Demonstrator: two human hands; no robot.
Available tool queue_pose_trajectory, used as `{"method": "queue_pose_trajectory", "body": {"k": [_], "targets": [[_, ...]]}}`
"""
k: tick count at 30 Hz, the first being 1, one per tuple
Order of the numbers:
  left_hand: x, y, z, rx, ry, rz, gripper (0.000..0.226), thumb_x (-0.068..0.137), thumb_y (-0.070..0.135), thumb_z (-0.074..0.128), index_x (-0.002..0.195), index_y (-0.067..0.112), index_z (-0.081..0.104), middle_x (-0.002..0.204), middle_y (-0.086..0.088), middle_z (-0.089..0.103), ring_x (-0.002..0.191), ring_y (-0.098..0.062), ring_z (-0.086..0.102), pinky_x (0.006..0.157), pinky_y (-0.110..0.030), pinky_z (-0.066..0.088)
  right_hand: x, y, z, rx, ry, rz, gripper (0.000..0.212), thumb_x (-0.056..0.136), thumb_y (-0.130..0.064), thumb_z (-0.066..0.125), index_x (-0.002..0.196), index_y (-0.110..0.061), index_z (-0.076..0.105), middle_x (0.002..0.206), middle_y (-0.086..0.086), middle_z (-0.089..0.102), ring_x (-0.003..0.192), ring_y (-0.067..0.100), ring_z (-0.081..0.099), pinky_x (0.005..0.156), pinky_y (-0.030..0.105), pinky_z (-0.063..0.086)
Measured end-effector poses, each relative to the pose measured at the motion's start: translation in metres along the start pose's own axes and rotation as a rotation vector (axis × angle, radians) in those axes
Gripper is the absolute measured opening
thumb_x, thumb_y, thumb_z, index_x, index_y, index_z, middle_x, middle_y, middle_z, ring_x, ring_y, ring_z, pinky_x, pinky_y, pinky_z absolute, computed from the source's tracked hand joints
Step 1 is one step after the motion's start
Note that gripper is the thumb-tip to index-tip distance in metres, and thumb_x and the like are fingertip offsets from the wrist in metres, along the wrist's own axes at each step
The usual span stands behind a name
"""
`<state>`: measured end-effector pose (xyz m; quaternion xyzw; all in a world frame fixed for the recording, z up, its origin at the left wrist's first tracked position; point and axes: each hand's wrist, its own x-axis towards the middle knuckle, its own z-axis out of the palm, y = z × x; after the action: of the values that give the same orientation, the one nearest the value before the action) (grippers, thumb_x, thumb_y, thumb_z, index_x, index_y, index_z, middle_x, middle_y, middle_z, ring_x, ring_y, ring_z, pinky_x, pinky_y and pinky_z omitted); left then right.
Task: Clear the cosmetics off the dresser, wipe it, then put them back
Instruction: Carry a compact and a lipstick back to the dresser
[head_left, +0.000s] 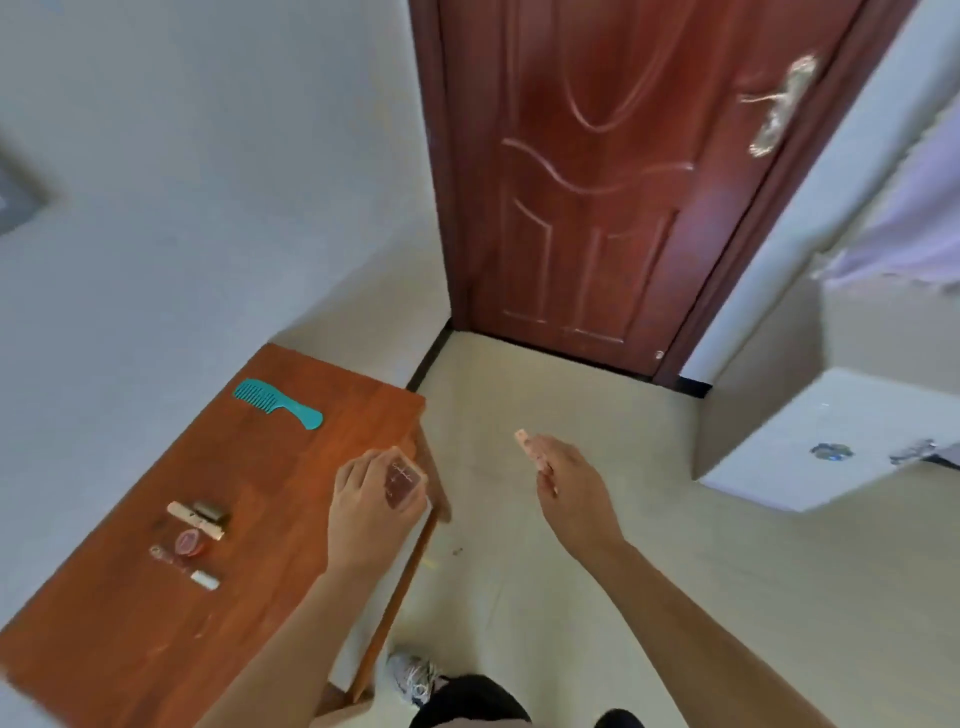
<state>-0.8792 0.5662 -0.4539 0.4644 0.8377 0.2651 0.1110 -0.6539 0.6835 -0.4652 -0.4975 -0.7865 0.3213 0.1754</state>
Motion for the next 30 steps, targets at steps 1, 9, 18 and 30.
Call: {"method": "queue_pose_trajectory", "body": {"k": [1, 9, 18, 30], "targets": [[-0.002, 0.033, 0.014, -0.004, -0.008, 0.087, 0.058, 0.079, 0.038, 0.078, 0.129, 0.019, 0.055, 0.129, 0.001, 0.057, 0.126, -0.022, 0.043, 0.105, -0.039, 0.041, -0.015, 0.020, -0.027, 0.020, 0.051, 0.020, 0.045, 0.097, -0.010, 0.049, 0.135, -0.035, 0.050, 0.112, -0.011, 0.056, 0.092, 0.009, 0.056, 0.080, 0.025, 0.044], [-0.052, 0.287, 0.137, -0.062, -0.133, 0.610, 0.057, 0.071, 0.026, 0.081, 0.121, 0.010, 0.059, 0.111, -0.004, 0.060, 0.108, -0.025, 0.047, 0.093, -0.043, 0.047, -0.144, 0.176, -0.203, 0.146, 0.390, 0.365, 0.057, 0.088, -0.010, 0.059, 0.142, -0.023, 0.046, 0.103, -0.009, 0.058, 0.093, 0.013, 0.060, 0.086, 0.030, 0.050], [-0.074, 0.480, 0.249, -0.145, -0.204, 1.026, 0.054, 0.070, 0.025, 0.082, 0.119, 0.012, 0.062, 0.116, 0.000, 0.061, 0.110, -0.022, 0.047, 0.095, -0.031, 0.042, -0.199, 0.309, -0.316, 0.202, 0.706, 0.588, 0.032, 0.092, -0.031, 0.061, 0.123, -0.036, 0.063, 0.103, -0.008, 0.059, 0.081, 0.002, 0.063, 0.075, 0.017, 0.048], [-0.028, 0.743, 0.399, -0.353, -0.346, 1.128, 0.049, 0.074, 0.028, 0.075, 0.119, 0.019, 0.060, 0.117, 0.006, 0.060, 0.108, -0.020, 0.050, 0.091, -0.020, 0.038, -0.168, 0.464, -0.524, 0.156, 1.007, 0.769, 0.029, 0.090, -0.030, 0.064, 0.118, -0.038, 0.065, 0.099, -0.010, 0.062, 0.080, -0.004, 0.063, 0.059, 0.005, 0.042]]}}
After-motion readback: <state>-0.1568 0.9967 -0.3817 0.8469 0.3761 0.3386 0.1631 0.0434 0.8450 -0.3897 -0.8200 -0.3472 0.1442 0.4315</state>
